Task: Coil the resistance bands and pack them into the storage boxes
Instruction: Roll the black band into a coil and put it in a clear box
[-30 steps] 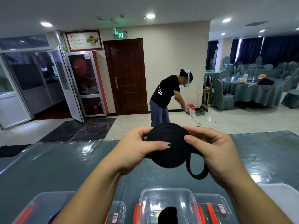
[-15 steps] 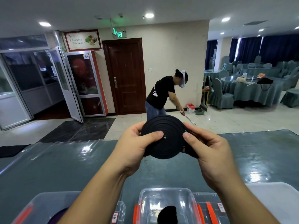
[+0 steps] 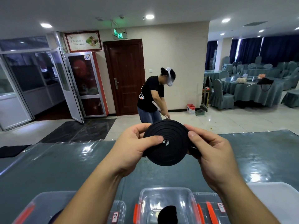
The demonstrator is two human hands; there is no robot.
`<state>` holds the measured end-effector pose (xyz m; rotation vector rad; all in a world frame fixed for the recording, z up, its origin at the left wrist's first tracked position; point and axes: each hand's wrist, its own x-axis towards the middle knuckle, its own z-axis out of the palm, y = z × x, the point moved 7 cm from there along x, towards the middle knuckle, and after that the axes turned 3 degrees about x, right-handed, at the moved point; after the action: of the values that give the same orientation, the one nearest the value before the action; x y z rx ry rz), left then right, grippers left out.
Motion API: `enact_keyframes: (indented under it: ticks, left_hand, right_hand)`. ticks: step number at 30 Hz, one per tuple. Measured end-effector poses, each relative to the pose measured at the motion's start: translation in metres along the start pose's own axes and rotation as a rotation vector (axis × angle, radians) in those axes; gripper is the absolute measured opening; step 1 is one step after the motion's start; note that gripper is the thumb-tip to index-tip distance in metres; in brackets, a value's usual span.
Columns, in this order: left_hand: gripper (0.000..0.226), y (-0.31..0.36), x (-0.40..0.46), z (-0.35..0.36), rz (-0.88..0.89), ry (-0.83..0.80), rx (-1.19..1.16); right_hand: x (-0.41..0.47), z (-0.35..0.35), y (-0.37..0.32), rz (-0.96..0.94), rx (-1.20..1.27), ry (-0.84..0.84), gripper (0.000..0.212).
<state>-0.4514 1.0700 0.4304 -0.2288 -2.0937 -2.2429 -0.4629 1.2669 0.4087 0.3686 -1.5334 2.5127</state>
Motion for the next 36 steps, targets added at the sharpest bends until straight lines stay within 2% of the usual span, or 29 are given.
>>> enact_keyframes:
  ticks: [4, 7, 11, 15, 18, 20, 26, 31, 36]
  left_hand:
    - [0.033, 0.001, -0.003, 0.004, 0.019, 0.006, -0.062]
    - [0.027, 0.004, -0.005, 0.006, 0.059, 0.059, -0.035]
    - [0.026, -0.002, -0.008, 0.012, 0.057, 0.106, -0.043]
    - [0.039, -0.009, -0.009, 0.015, -0.043, -0.028, 0.056]
    - [0.039, -0.005, -0.009, 0.012, -0.023, -0.076, 0.148]
    - [0.039, -0.003, -0.011, 0.014, -0.004, -0.051, 0.085]
    - [0.023, -0.006, -0.019, 0.017, 0.066, 0.072, 0.003]
    - [0.022, -0.009, -0.024, 0.023, 0.081, 0.084, 0.011]
    - [0.026, -0.014, -0.028, 0.027, 0.054, 0.073, -0.011]
  right_hand:
    - [-0.002, 0.001, 0.0, 0.011, 0.081, 0.031, 0.02]
    - [-0.006, -0.002, 0.002, -0.004, 0.119, 0.085, 0.02]
    - [-0.011, 0.0, 0.002, -0.043, 0.047, 0.084, 0.031]
    - [-0.01, -0.001, -0.009, -0.036, -0.085, -0.032, 0.031]
    - [-0.013, 0.002, -0.011, -0.026, -0.122, -0.096, 0.03]
    - [-0.017, 0.002, -0.009, -0.038, -0.029, -0.058, 0.027]
    - [-0.029, -0.003, -0.005, -0.075, 0.048, 0.034, 0.041]
    - [-0.033, -0.01, -0.009, -0.087, -0.004, 0.082, 0.028]
    - [-0.037, -0.014, -0.01, -0.053, -0.019, 0.067, 0.025]
